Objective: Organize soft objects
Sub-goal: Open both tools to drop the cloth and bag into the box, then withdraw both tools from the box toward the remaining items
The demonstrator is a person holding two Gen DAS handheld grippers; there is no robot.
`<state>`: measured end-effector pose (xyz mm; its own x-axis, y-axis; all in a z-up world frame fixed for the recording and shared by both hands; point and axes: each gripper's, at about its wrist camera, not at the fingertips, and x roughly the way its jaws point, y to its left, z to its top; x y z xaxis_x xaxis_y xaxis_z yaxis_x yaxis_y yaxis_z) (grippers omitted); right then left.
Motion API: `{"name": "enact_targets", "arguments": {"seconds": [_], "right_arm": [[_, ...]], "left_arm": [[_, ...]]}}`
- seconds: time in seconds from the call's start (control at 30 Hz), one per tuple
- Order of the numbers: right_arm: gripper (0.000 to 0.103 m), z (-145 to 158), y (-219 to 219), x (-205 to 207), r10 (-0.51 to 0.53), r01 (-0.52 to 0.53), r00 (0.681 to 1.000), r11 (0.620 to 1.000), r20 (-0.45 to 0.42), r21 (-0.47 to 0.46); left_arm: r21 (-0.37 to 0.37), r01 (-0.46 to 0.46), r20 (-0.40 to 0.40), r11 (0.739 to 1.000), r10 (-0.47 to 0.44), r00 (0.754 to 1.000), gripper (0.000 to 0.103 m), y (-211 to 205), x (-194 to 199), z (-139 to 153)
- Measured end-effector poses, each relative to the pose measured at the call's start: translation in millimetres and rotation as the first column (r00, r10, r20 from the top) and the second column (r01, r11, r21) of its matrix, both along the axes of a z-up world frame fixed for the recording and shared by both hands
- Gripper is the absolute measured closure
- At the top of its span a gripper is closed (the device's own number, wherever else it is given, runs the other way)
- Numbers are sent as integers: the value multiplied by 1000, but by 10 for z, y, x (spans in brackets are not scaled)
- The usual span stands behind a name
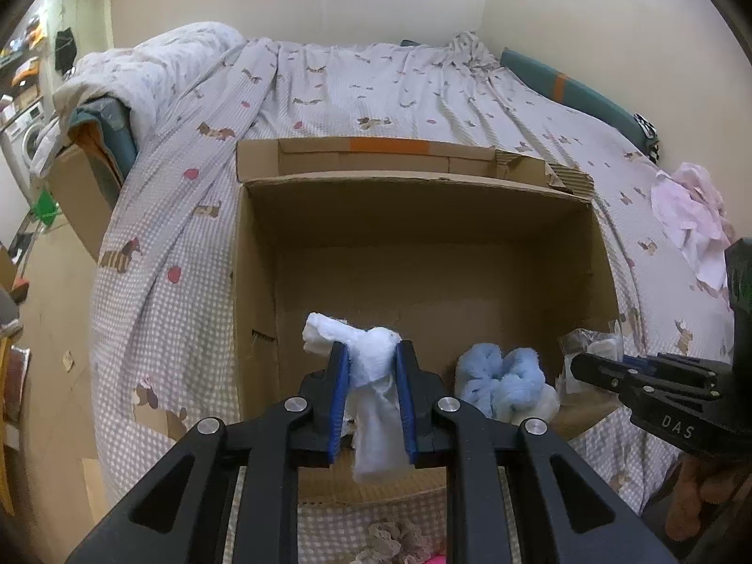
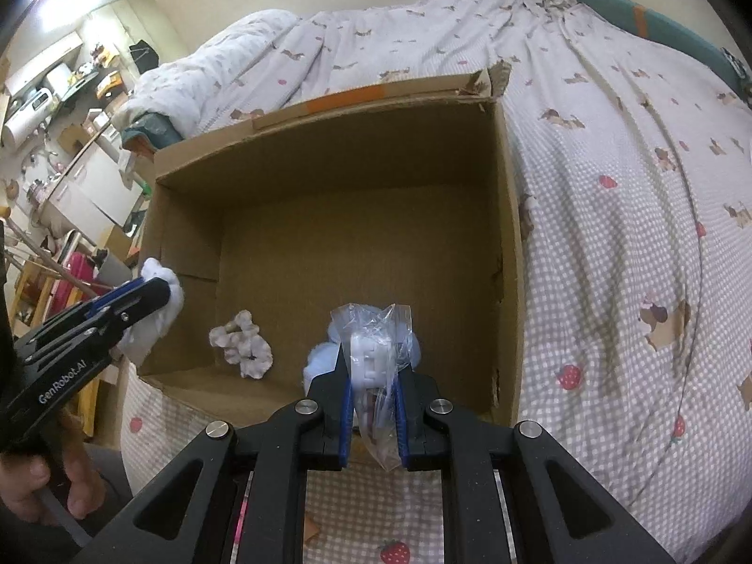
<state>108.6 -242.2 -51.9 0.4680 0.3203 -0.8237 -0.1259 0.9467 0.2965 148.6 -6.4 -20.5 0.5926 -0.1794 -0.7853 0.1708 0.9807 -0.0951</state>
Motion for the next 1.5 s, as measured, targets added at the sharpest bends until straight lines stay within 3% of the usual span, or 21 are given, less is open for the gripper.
{"name": "enact_targets", "arguments": {"seconds": [0.13,0.2,0.27,0.77,0.83,0.87,0.9,0.93,0.97,1.07,1.5], "right_arm": [[87,-24,-2,31,-6,6,1000,1000,-9,-6],[87,-30,-16,33,-10,10,1000,1000,-11,-5],[87,-38,-24,40,-15,15,1000,1000,-14,-3],[85,-41,0,66,-23,23,1000,1000,-3,18],[75,-38,-24,67,-29,29,1000,999,-1,33],[60,-32,-39,70,-34,34,999,998,0,45],[31,-19,-51,72,-39,38,999,998,5,56],[21,5,-66,67,-49,48,999,997,16,65],[19,43,-83,51,-66,63,997,996,40,70],[19,114,-91,27,-69,63,994,995,79,74],[19,110,-126,18,-66,62,996,996,64,69]], "left_arm": [[-29,-9,-31,1000,8,999,76,20,20,-28],[-25,-11,-37,1000,10,999,51,16,18,-30],[-8,-21,-28,1000,21,999,37,9,3,-24],[23,-27,-51,999,28,998,36,12,14,-52],[26,-29,-53,999,30,998,36,11,19,-57],[27,-30,-54,999,31,998,36,11,18,-58],[27,-31,-55,999,32,998,36,13,19,-57],[27,-32,-55,999,33,998,36,16,19,-57],[27,-34,-55,999,35,998,36,20,20,-57],[25,-40,-57,999,41,998,36,29,27,-61],[34,-56,-55,998,57,997,36,74,-15,-63]]}}
